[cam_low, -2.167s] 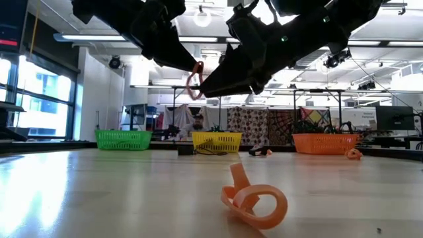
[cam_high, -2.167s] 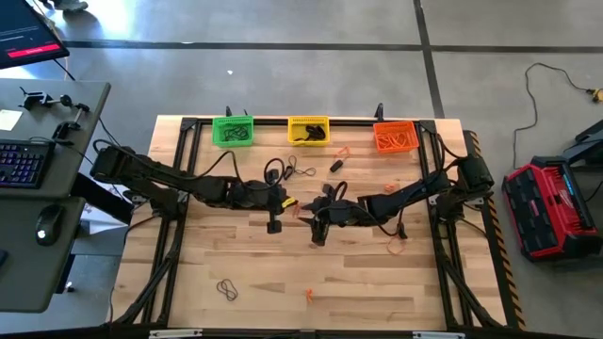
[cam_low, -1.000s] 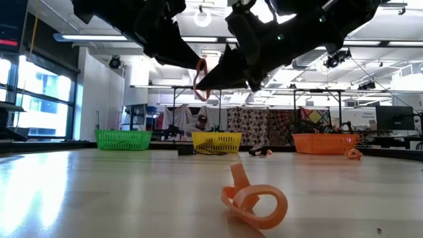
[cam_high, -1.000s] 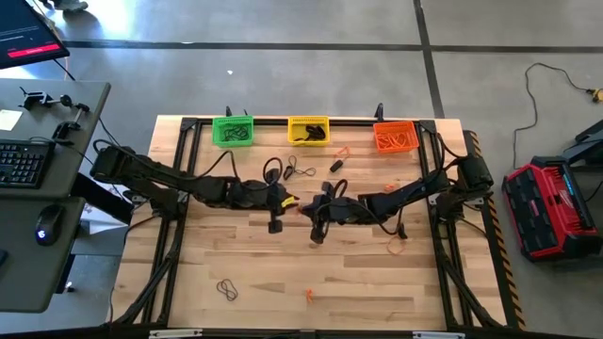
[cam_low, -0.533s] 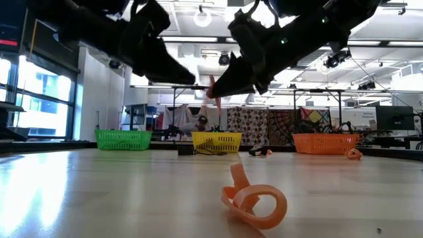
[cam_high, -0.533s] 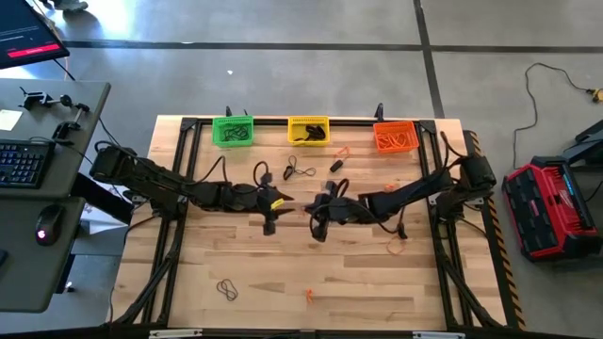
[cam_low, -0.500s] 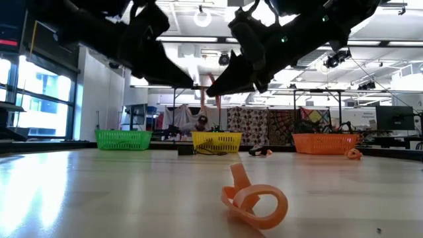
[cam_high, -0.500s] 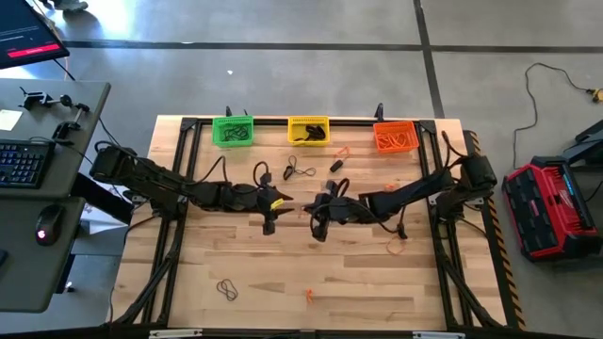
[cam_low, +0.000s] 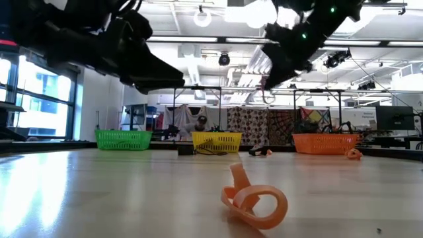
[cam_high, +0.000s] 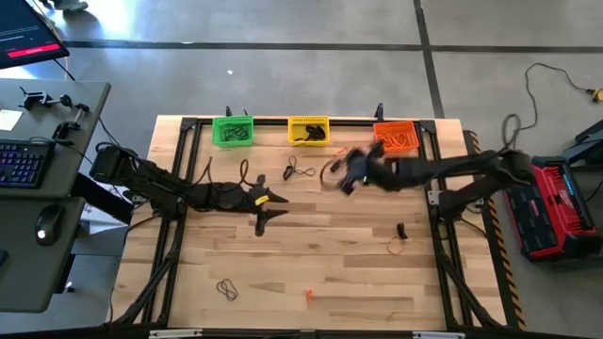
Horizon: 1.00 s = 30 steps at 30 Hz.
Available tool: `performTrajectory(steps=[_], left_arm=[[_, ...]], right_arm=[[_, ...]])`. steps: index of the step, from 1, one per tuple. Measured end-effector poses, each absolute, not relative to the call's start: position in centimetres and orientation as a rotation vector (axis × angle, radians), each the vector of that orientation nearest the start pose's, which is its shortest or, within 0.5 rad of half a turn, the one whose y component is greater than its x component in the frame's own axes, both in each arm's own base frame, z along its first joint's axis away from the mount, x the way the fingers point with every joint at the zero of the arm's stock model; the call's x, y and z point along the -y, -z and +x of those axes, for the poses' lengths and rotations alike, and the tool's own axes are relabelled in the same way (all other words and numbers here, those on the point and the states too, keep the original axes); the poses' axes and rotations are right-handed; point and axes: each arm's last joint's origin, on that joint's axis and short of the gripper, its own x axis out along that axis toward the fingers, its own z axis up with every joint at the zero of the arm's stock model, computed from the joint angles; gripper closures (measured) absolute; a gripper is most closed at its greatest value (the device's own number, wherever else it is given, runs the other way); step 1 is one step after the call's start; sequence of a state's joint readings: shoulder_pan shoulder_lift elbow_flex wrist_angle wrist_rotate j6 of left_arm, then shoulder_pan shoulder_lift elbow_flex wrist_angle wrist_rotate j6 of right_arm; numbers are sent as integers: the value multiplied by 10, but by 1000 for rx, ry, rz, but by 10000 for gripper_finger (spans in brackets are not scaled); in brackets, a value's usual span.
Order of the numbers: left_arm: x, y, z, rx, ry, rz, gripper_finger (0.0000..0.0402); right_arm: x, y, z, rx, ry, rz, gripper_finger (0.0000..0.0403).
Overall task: Sort rubber bands into baskets
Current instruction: Put the orange rubber band into the orange bin
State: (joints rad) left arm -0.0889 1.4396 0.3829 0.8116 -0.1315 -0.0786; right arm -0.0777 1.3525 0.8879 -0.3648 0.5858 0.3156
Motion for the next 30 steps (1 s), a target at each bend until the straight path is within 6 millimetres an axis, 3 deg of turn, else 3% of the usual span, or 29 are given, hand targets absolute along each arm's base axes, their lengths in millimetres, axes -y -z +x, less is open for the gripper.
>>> performTrajectory(steps=[5, 15, 22, 30], left_arm=[[17, -156, 249, -244, -62, -74, 254], [17, -157, 249, -235, -61, -74, 254], [17, -157, 249, -232, -61, -75, 254], [17, -157, 249, -230, -62, -77, 254]], right_arm=[[87, -244, 233, -802, 973, 138, 403], [172, -230, 186, -930, 1239, 290, 403], [207, -208, 166, -1021, 1316, 385, 403], [225, -181, 160, -1137, 1315, 430, 403]])
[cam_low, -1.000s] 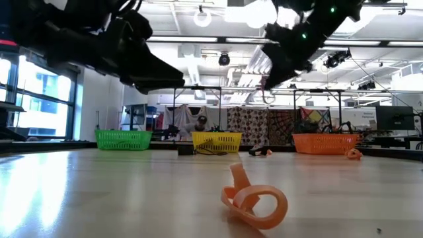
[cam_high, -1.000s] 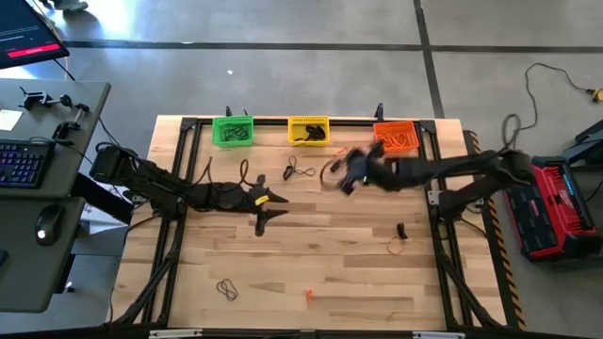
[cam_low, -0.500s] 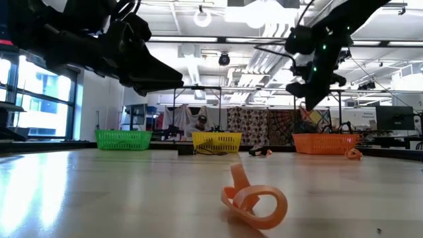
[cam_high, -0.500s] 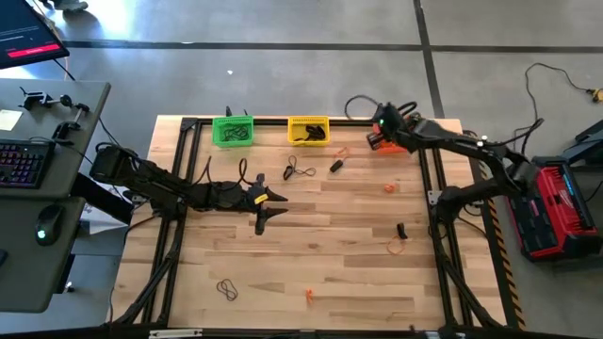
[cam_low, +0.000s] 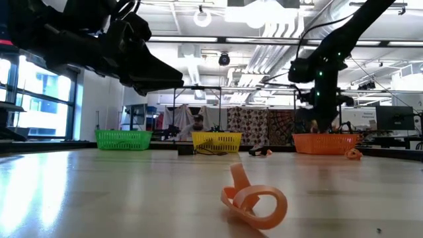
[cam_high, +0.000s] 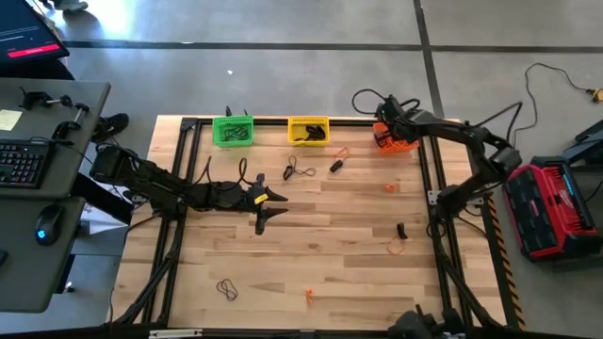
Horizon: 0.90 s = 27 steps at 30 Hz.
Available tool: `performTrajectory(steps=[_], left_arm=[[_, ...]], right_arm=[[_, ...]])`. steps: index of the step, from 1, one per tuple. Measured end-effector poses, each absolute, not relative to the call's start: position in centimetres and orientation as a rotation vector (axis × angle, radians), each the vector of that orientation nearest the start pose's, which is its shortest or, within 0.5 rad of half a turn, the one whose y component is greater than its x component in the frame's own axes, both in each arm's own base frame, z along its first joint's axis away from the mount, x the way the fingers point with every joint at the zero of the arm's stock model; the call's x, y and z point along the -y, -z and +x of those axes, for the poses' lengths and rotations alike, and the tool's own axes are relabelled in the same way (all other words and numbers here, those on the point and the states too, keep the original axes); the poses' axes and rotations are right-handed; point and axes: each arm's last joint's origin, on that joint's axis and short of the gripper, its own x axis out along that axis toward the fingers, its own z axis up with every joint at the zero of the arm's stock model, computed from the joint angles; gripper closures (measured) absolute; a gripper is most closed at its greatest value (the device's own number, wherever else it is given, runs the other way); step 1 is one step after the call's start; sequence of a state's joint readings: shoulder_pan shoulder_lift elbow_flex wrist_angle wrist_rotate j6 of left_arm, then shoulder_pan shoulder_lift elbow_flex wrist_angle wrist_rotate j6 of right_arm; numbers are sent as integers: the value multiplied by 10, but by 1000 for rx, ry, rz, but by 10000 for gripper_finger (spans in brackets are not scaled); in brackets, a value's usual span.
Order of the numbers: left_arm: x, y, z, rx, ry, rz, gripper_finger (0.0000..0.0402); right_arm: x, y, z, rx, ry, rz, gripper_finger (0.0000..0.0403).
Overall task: Sort rubber bands into baskets
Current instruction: Put the orange rubber band into the orange bin, then put the black rubber band into the yellow bin
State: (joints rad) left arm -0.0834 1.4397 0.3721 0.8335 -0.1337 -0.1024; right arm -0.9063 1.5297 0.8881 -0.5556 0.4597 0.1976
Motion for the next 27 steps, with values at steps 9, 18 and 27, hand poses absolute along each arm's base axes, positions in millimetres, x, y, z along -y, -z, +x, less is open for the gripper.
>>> performTrajectory(steps=[9, 18, 27], left_arm=[[17, -157, 250, -227, -68, -76, 254], [17, -157, 250, -227, -72, -75, 254], [16, -157, 250, -226, -95, -70, 254]], right_arm=[[226, -178, 161, -1171, 1248, 426, 322], [225, -177, 161, -1162, 1220, 455, 218], [213, -196, 163, -1166, 1121, 350, 345]])
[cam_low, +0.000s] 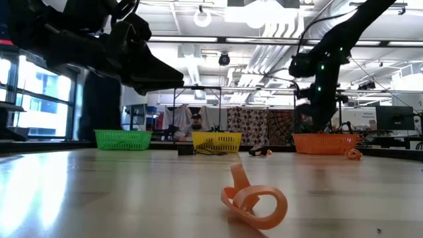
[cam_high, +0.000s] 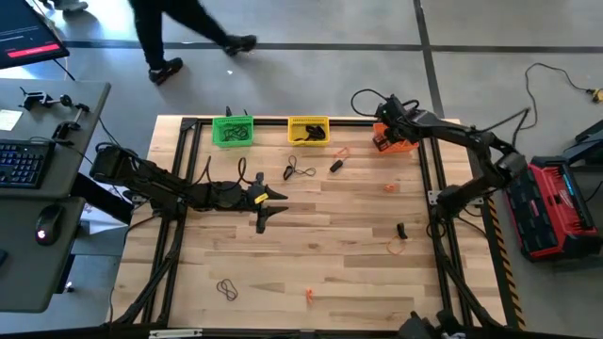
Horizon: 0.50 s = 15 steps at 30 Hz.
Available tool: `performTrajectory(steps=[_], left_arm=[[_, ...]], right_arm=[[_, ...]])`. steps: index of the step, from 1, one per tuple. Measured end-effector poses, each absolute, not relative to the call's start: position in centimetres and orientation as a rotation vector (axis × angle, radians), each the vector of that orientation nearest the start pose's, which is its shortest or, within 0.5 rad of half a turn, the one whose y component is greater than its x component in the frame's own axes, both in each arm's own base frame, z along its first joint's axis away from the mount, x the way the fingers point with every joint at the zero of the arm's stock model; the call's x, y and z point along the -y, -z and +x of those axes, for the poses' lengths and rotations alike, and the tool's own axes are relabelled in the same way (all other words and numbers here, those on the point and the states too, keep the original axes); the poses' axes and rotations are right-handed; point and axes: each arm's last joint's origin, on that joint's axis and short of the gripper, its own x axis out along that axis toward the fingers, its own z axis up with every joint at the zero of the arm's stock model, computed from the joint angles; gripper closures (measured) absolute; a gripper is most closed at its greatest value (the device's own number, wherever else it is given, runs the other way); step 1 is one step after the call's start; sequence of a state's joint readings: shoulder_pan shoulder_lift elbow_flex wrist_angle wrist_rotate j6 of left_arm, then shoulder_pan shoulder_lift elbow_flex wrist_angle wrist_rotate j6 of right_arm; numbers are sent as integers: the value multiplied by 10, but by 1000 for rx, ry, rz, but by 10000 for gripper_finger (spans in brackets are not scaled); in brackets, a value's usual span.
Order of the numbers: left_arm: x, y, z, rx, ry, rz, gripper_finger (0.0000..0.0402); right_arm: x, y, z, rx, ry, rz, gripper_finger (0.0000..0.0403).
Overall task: Sort rubber bands into baskets
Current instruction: Put the black rubber band into the yellow bin
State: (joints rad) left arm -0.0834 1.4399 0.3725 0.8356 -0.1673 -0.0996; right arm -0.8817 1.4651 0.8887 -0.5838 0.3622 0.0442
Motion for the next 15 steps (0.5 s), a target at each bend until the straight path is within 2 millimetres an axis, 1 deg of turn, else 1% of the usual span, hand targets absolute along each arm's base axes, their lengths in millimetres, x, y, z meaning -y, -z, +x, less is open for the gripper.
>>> performTrajectory(steps=[1, 2, 3, 5, 7, 9, 11, 15], left_arm=[[16, -157, 250, -226, -95, -71, 254], [16, -157, 250, -226, -95, -71, 254], [16, -157, 250, -226, -95, -71, 254], [16, -158, 250, -225, -96, -71, 254], [16, -157, 250, -226, -97, -66, 254], [16, -157, 250, -226, -98, -65, 254], [16, -157, 250, -226, -98, -65, 254], [16, -158, 250, -226, -98, -63, 254]], right_arm=[[211, -201, 163, -1148, 1117, 340, 370], [208, -206, 163, -1127, 1110, 331, 386], [204, -212, 164, -1100, 1098, 328, 393], [193, -222, 167, -1037, 1054, 325, 388], [177, -228, 170, -972, 999, 319, 388], [158, -229, 172, -925, 942, 317, 398], [137, -226, 173, -889, 895, 326, 399], [92, -213, 171, -857, 787, 394, 394]])
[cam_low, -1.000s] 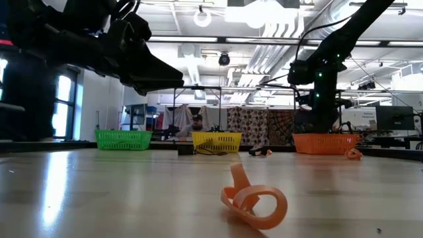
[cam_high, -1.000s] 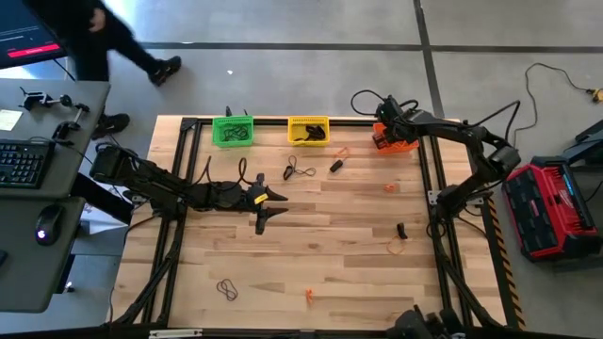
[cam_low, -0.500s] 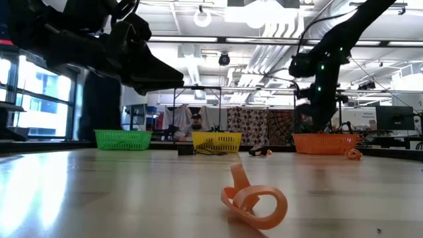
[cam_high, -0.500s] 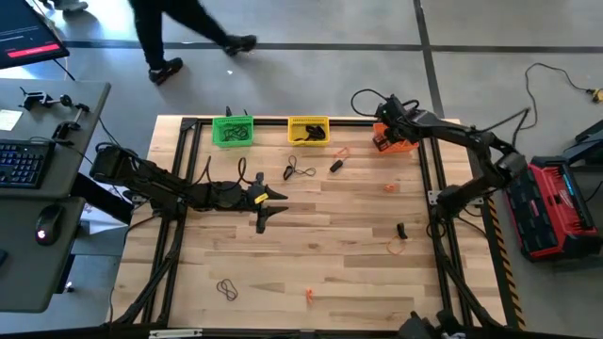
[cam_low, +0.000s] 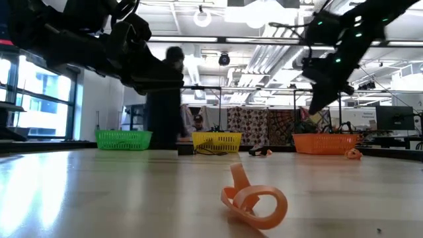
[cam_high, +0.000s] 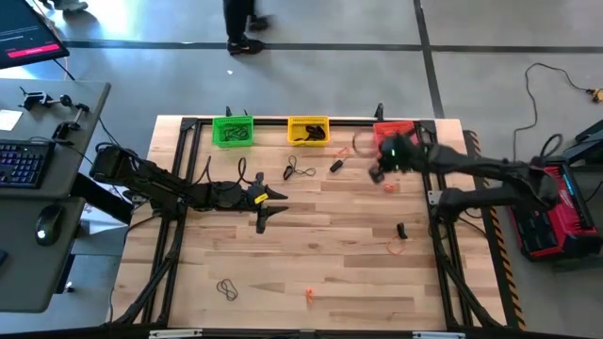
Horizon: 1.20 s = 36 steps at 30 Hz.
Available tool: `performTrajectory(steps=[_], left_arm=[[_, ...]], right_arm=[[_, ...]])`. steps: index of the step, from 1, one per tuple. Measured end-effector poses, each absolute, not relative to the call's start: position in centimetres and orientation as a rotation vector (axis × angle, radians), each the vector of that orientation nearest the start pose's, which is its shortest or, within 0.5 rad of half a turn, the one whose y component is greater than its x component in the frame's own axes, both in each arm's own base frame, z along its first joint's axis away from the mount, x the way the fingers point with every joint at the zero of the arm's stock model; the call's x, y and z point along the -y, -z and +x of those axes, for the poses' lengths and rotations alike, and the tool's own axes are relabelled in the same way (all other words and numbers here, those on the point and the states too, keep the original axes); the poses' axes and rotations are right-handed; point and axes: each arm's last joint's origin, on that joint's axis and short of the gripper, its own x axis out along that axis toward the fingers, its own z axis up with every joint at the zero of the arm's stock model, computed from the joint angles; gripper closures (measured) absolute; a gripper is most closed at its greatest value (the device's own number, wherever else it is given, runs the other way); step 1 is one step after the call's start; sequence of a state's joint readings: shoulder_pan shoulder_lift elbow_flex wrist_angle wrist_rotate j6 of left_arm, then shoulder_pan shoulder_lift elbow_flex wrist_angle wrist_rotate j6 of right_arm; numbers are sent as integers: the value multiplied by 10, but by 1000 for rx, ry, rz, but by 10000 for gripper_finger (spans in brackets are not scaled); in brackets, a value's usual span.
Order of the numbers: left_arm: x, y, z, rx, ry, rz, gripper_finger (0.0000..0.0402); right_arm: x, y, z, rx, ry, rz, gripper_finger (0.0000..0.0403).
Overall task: Sort rubber bands into baskets
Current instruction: Put the black rubber band into the yellow bin
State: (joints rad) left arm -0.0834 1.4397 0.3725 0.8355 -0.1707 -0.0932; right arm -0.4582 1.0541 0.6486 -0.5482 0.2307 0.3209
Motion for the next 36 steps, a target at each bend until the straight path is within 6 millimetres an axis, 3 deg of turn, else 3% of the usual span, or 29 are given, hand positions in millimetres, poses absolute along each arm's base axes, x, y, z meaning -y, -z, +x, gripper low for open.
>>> performTrajectory(steps=[8, 15, 22, 30, 36], left_arm=[[16, -157, 250, -226, -98, -63, 254], [16, -157, 250, -227, -97, -63, 254], [16, -157, 249, -228, -97, -63, 254], [16, -157, 249, -228, -97, -63, 254], [16, -157, 249, -227, -97, -63, 254]], right_arm=[[7, -184, 165, -931, 565, 510, 381], [-40, -179, 153, -1010, 513, 618, 311], [-55, -173, 128, -1162, 637, 674, 245], [-62, -170, 122, -1220, 658, 680, 242], [-67, -154, 128, -1336, 724, 629, 243]])
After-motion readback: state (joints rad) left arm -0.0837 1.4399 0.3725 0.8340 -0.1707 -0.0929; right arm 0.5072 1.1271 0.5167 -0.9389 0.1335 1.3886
